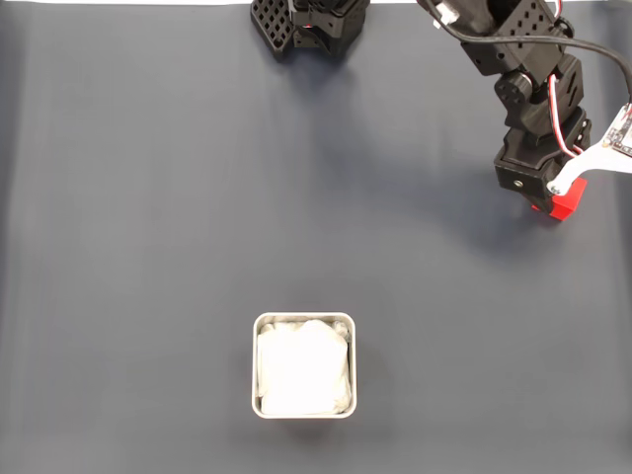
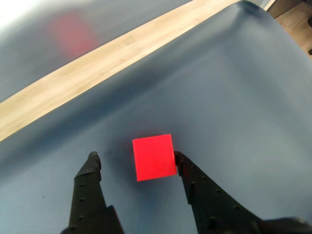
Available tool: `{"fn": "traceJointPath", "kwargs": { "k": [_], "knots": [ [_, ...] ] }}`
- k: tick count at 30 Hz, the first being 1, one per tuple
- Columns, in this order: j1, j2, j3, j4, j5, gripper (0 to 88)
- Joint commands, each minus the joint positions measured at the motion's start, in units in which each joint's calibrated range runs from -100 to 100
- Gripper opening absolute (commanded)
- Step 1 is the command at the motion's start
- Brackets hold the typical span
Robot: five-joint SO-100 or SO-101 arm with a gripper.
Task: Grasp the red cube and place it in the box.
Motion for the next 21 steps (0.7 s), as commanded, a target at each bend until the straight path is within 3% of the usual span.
{"fn": "traceJointPath", "kwargs": {
  "k": [1, 10, 21],
  "knots": [
    [0.75, -0.4, -2.46, -1.23, -0.49, 34.4],
    [0.75, -0.92, -2.56, -1.31, 0.1, 19.6],
    [0.89, -2.05, -2.37, -0.9, 0.24, 10.5]
  ]
}}
